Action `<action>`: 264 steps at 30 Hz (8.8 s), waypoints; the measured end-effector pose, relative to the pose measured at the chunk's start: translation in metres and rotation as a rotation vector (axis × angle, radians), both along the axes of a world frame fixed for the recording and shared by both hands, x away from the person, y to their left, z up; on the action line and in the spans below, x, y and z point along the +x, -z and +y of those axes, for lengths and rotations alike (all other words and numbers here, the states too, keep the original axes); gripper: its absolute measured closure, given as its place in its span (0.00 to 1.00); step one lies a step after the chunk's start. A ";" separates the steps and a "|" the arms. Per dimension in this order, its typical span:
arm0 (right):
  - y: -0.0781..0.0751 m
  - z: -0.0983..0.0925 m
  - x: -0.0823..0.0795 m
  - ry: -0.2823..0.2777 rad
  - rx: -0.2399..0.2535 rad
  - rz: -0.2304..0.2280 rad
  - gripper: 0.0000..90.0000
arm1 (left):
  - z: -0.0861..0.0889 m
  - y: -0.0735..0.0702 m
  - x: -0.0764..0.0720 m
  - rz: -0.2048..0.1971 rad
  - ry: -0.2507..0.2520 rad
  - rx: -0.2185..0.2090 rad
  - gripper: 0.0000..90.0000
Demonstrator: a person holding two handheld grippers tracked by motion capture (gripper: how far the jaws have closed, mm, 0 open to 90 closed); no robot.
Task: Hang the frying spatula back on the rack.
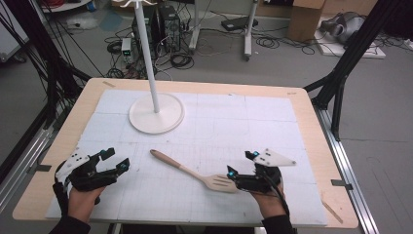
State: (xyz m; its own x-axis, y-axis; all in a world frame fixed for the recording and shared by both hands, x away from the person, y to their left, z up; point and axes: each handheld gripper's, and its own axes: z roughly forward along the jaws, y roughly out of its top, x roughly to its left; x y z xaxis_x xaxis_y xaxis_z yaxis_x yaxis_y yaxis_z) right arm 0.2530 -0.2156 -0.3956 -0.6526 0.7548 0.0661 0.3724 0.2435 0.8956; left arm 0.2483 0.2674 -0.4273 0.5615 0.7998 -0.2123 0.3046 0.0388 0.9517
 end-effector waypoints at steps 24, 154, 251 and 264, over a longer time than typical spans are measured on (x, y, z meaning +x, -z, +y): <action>0.016 0.111 0.070 -0.425 -0.276 0.330 0.59 | -0.002 0.002 0.000 0.019 0.021 0.036 0.26; -0.012 0.091 0.009 -0.254 0.028 -0.034 0.87 | -0.127 -0.080 0.053 0.124 0.267 -0.211 0.67; -0.013 -0.025 0.006 0.137 0.042 -0.126 0.22 | -0.109 -0.269 0.224 -0.015 0.075 -0.082 0.82; -0.013 -0.024 0.005 0.136 0.044 -0.122 0.22 | -0.107 -0.260 0.219 -0.014 0.060 -0.104 0.80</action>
